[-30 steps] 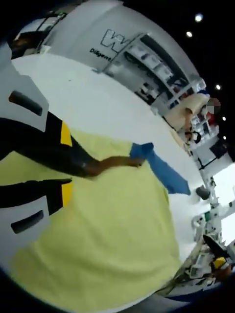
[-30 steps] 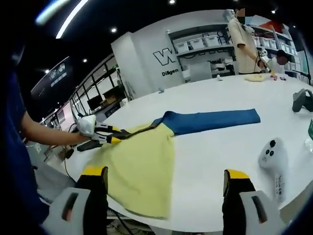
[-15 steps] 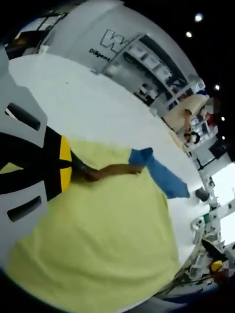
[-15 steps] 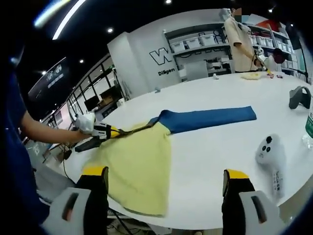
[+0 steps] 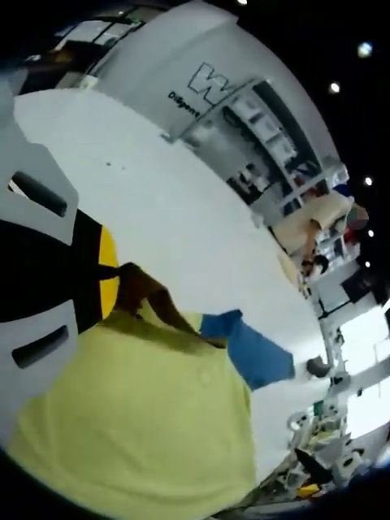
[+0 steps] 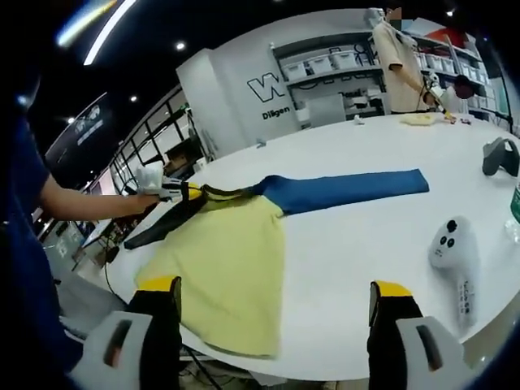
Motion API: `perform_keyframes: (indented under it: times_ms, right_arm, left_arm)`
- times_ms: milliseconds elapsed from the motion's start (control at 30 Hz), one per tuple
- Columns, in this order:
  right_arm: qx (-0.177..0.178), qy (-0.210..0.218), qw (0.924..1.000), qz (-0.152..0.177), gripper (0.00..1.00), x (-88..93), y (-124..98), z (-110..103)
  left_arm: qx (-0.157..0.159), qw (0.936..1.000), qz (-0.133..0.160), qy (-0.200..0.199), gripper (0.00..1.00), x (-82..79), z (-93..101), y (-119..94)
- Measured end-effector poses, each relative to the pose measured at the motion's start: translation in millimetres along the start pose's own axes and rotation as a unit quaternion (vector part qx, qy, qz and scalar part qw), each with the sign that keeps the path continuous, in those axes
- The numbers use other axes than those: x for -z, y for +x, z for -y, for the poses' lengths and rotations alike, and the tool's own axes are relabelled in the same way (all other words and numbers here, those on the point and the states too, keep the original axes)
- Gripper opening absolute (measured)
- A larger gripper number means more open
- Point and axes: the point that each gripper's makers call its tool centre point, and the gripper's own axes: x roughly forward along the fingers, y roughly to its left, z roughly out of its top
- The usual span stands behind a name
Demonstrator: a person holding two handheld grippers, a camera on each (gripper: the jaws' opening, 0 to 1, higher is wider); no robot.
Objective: Fold the garment on the visible template until the final outline fits inside the template.
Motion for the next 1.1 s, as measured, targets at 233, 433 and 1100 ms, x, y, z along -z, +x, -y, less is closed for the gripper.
perform_keyframes:
  times_ms: [233,433,1100]
  right_arm:
    - [0.007,0.003,0.9999,-0.011,0.96,4.3,2,5]
    - [0.013,0.006,0.9996,-0.023,0.96,8.0,5,9]
    - [0.009,0.003,0.9997,-0.021,0.96,7.2,10,-4]
  left_arm:
    - [0.001,0.9996,-0.012,-0.025,0.05,8.2,-23.9,23]
    - [0.015,0.9989,-0.027,-0.034,0.05,17.2,-28.9,48]
    - [-0.021,0.9929,-0.034,-0.112,0.18,17.9,-57.7,67]
